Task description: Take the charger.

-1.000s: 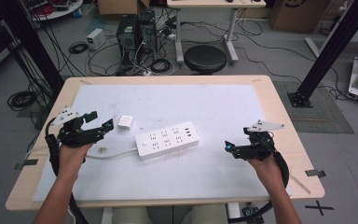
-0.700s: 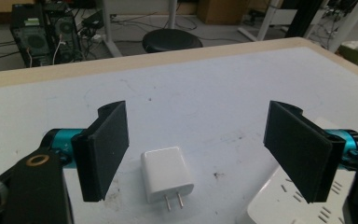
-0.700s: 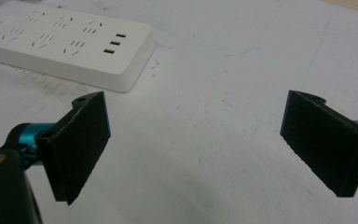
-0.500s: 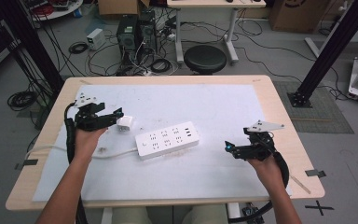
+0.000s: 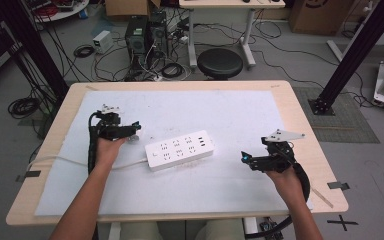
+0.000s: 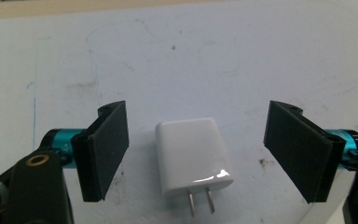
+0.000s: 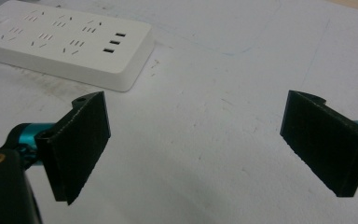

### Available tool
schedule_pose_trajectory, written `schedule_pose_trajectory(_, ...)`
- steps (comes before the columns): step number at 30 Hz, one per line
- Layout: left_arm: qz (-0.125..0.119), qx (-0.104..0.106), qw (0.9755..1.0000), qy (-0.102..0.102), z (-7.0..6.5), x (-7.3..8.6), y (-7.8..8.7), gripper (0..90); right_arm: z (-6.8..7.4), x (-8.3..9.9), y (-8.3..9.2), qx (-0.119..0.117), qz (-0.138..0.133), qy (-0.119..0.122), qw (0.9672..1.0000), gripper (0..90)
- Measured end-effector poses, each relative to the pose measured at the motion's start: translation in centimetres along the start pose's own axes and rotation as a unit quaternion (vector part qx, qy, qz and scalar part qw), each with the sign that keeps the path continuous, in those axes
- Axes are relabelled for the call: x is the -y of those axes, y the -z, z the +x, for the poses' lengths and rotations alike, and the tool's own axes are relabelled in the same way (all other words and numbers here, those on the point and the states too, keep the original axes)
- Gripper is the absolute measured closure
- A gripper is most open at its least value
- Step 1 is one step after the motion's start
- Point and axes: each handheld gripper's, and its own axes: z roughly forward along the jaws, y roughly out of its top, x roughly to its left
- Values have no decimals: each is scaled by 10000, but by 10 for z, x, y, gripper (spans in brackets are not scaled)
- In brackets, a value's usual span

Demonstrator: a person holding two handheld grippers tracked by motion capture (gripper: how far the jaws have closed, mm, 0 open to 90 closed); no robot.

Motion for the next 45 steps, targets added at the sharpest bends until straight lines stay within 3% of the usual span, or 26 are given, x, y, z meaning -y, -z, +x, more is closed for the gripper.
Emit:
schedule_pose_trajectory(3,191,-34,9998,39,1,9,-9,220,0,1,0,-29,-6,-30,10000,82)
schedule_pose_trajectory(10,361,-94,9993,-86,0,12,-17,221,-2,4,-2,-67,-18,-39,10000,82)
schedule_pose_trajectory(20,681,-200,9975,-71,0,19,-30,222,-2,6,-4,-101,9,-107,9999,82)
schedule_pose_trajectory(31,809,-124,9966,-108,-1,22,-34,301,-2,7,-4,-137,30,-89,9999,82)
schedule_pose_trajectory(35,815,-123,9965,-104,-2,22,-34,317,-2,7,-4,-135,29,-80,9999,82)
schedule_pose_trajectory(37,806,-94,9966,-121,-2,22,-33,392,-3,8,-4,-142,40,-91,9999,82)
schedule_pose_trajectory(45,740,-143,9971,-75,-2,24,-30,422,-4,11,-4,-134,43,-114,9998,82)
